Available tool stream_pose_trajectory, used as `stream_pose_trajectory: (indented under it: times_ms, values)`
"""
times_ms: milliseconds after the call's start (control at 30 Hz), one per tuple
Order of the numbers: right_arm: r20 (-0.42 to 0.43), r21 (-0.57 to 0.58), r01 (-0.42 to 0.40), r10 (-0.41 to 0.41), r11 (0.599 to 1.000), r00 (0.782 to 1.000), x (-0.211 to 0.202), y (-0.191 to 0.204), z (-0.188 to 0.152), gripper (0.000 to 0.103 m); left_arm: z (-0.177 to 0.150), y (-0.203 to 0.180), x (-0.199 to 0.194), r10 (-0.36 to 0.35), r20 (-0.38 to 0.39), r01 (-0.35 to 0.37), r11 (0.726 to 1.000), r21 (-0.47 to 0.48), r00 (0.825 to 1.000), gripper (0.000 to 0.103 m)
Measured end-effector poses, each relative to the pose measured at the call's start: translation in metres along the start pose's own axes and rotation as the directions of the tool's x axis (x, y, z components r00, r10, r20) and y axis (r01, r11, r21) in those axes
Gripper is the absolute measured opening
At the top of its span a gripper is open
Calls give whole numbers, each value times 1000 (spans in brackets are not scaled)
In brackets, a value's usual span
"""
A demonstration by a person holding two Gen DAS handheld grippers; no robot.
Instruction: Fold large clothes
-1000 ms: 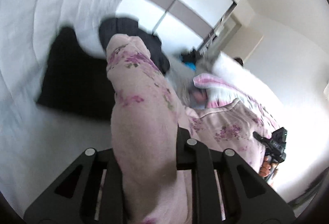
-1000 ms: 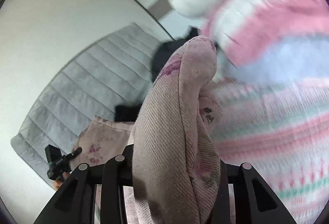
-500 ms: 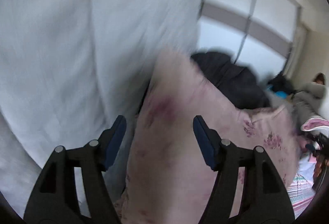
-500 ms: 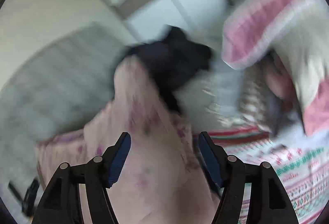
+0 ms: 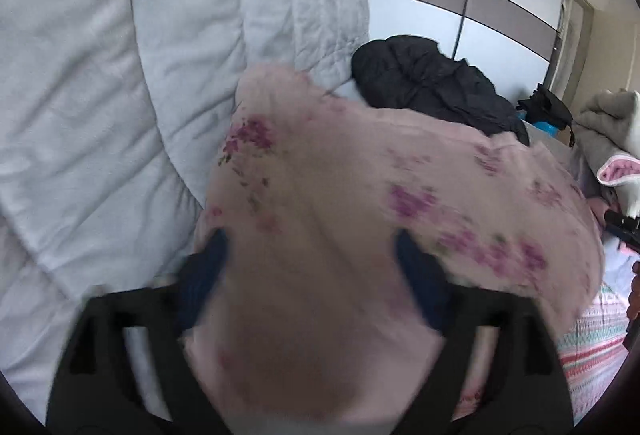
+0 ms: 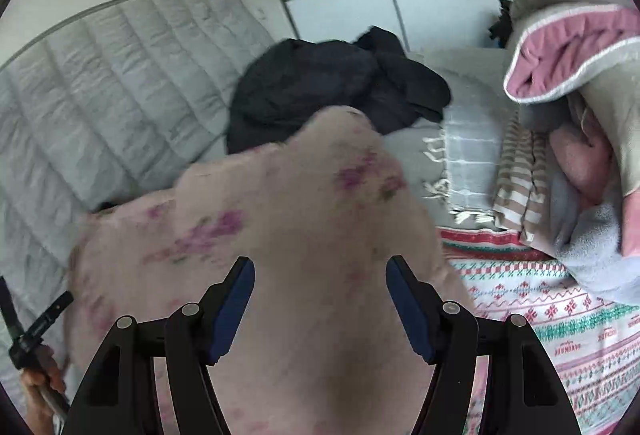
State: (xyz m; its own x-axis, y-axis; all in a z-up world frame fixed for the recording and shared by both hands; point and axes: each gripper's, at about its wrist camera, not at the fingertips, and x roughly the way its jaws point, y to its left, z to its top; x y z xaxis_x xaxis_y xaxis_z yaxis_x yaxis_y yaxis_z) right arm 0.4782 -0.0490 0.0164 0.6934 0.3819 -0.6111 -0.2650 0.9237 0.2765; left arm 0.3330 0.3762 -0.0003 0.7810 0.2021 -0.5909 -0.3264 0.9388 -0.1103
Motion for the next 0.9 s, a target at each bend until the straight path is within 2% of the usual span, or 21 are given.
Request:
stream_pose_trajectory:
  times_ms: [100,300,367,567,667,767,833,900]
  values:
    - [17,-45,31,-31,999,999,-30,16,-18,80,-16,-20,-26,32,-37,-31,999,35,999,98]
    - [27,-128,70,-67,989,997,-92,38,-65,93,-61,-52,-75,79,-128,-77,997,19,989,102]
    - [29,-146,96,-92,985,995,-108,43,-82,103,-74,-64,-84,79,-155,-76,997,28,985,102]
    - [-31,-163,146,-153,976,988,-141,46,-132,103,-109,-103,-119,86,-190,-72,994,76,978,102]
    - [-73,-174,158,-173,972,982,-151,46,-153,103,-121,-120,-131,55,-202,-37,995,90,978,102]
    - [-69,-181,154,-169,971,983,-159,44,-169,103,-128,-129,-138,55,-183,-35,994,108,982,102]
    - [-76,-199,175,-193,964,978,-156,46,-173,103,-134,-133,-140,58,-170,-42,994,97,984,102]
    - [-72,-207,192,-211,959,975,-154,49,-175,103,-138,-135,-138,48,-186,-31,995,90,981,102]
